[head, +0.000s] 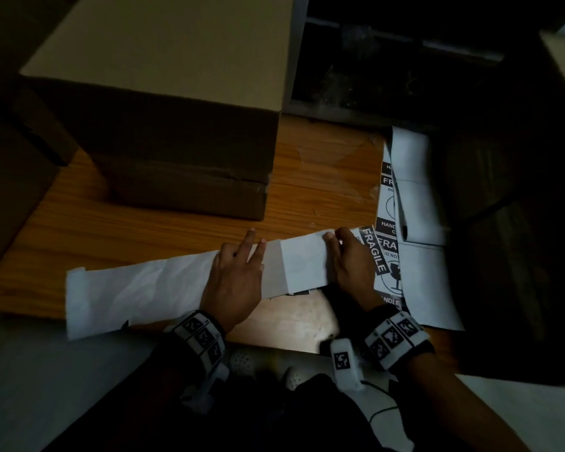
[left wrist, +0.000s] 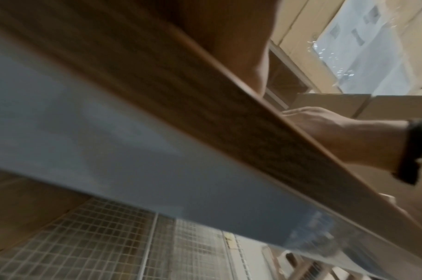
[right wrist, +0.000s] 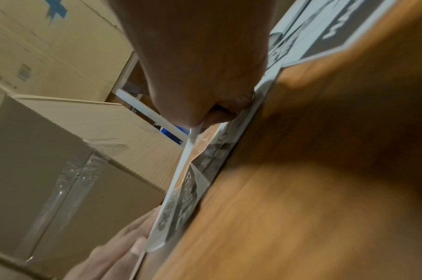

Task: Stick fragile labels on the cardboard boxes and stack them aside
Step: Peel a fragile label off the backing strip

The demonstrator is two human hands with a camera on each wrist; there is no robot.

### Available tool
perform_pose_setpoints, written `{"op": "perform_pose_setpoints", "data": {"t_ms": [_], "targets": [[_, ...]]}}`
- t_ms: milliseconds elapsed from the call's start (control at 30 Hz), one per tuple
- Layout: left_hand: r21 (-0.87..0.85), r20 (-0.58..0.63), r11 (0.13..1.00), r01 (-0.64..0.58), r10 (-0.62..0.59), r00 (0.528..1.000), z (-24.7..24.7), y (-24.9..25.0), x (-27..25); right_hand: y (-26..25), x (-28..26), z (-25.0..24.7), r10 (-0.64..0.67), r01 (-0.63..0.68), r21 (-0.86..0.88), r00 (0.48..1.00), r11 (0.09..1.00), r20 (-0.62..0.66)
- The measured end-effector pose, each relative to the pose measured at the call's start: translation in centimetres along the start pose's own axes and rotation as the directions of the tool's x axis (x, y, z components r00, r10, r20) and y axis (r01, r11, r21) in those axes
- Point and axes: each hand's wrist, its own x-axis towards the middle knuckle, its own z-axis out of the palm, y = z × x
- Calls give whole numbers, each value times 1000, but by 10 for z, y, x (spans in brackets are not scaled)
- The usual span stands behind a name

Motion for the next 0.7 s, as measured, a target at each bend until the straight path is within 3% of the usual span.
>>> {"op": "perform_pose_setpoints", "data": {"t_ms": [133,700], "targets": [[27,-2,1000,2,-2,1000,-1,1,-1,2,11,-7,-83,83,21,997,996,-9],[10,-59,1000,-19,20,998,2,1,0,24,34,-26,-200,198,41,979,979,44]]}}
